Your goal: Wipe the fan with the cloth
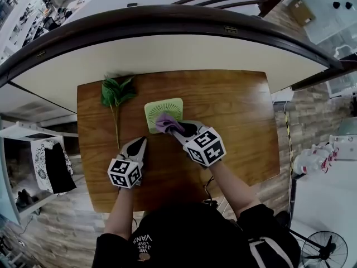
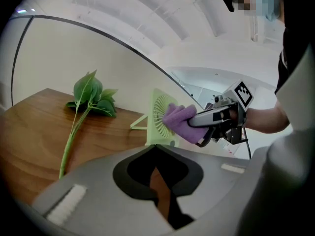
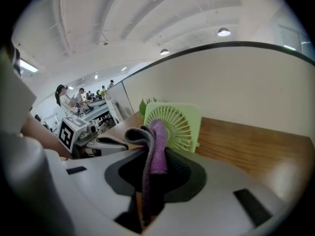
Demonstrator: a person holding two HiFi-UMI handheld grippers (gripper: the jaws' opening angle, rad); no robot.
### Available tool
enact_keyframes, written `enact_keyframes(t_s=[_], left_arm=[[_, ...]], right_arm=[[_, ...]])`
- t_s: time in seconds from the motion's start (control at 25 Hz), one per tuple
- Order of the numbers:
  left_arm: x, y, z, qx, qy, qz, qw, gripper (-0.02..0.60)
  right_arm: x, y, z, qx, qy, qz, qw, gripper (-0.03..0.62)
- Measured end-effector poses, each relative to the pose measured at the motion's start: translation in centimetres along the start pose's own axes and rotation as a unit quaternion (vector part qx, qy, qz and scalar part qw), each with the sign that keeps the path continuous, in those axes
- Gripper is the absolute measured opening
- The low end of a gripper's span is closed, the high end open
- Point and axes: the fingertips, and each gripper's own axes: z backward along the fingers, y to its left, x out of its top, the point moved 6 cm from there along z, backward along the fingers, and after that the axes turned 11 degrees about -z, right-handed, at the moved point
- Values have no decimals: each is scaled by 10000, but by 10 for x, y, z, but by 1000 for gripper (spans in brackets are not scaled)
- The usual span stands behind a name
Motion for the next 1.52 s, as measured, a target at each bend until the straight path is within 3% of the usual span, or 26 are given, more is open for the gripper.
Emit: enact_keyframes(t_s=[0.36,0.76,0.92,1.24,1.36,1.52], left_arm=[[1,-3,-10,-104,62,-37,9999,12],[3,-8,-10,-155,31,-44,9999,12],[4,-10,-6,-174,-24,-51,9998,12],[6,-12,11,-73,-126,12,9999,12],[3,-11,19,25,-121,51,9999,12],[0,-9,28,128,-117,109,9998,12]], right_arm=[[-12,-37,29,-401,-101,-557,9976,95],[-25,-54,51,-922,-157,-838,9921,95],[-26,-33,52,-585,-393,-693,9951,95],[-28,26,-3,338,-63,389,9987,95],[-28,37,-24,495,167,746,9958,95],[-32,39,-44,536,380,820,9945,95]])
